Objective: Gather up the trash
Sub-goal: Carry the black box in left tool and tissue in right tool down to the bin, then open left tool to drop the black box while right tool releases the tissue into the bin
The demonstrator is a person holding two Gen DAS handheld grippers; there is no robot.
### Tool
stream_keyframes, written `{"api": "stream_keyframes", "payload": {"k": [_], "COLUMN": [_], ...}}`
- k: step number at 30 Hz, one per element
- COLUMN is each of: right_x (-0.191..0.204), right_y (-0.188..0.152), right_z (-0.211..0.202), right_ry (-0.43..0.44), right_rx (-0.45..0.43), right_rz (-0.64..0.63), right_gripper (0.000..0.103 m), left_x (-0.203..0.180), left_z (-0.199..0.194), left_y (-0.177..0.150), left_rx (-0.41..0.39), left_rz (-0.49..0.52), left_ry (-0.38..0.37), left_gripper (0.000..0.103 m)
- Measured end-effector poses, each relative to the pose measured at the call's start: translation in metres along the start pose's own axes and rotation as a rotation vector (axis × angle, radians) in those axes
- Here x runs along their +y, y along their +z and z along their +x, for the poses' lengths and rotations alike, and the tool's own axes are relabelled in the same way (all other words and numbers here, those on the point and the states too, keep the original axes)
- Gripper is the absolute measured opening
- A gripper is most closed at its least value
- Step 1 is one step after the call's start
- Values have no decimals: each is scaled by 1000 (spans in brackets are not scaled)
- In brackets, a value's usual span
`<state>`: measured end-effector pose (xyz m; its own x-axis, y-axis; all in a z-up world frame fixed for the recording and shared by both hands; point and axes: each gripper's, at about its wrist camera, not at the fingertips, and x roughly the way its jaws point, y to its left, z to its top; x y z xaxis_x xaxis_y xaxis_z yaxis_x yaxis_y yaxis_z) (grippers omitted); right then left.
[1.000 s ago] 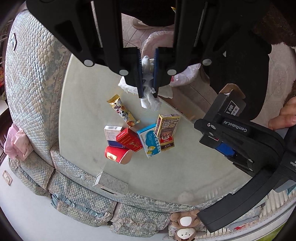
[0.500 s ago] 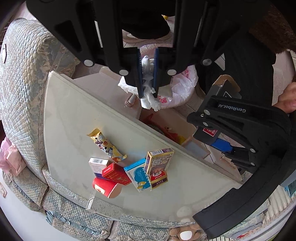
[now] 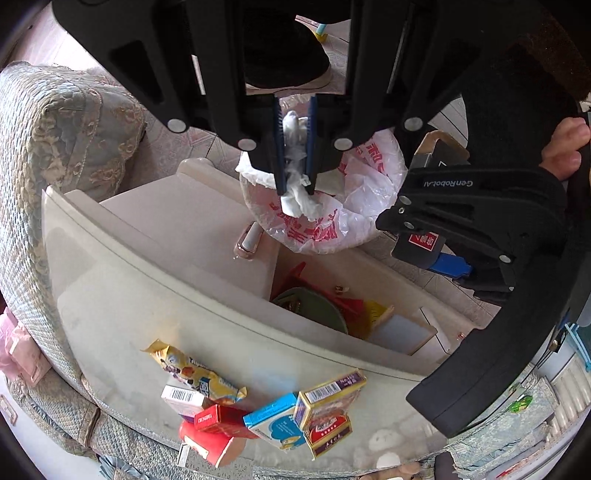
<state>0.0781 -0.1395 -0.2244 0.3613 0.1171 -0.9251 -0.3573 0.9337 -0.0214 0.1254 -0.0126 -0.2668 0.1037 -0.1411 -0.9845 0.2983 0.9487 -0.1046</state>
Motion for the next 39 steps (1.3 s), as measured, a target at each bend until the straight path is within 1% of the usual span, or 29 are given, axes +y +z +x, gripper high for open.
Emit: {"api": "stream_keyframes", "payload": {"k": [6,8,14,19,21,24,27,36,39], "right_x": [-8,-11,-10,-11,-14,-17,-17,-12,-11], "right_y": [-8,-9,-18,-23,-24,-26,-26,-26,-26], "right_z": [40,52,85,105,114,122,126,142,143], "right_ry": [10,18,16,28,30,47,47,81,86], "right_rx": [33,44,90,130,147,165,170,206,205], "right_rz": [60,78,71,70,75,93,92,86,96], "right_gripper": [11,11,11,11,11,11,11,12,14], "left_x": [4,5,13,16,16,13,13,16,18], "left_z": [38,48,75,98,106,116,125,145,149], "left_y": [0,0,3,6,8,9,9,9,7], "left_rx": [30,29,60,91,102,117,139,173,185], "left_rz": [-27,-30,-62,-83,-86,-76,-75,-82,-90], "left_ry": [-1,11,-12,1,-8,6,-10,-16,-29], "left_gripper": [54,54,54,54,54,54,54,54,54]}}
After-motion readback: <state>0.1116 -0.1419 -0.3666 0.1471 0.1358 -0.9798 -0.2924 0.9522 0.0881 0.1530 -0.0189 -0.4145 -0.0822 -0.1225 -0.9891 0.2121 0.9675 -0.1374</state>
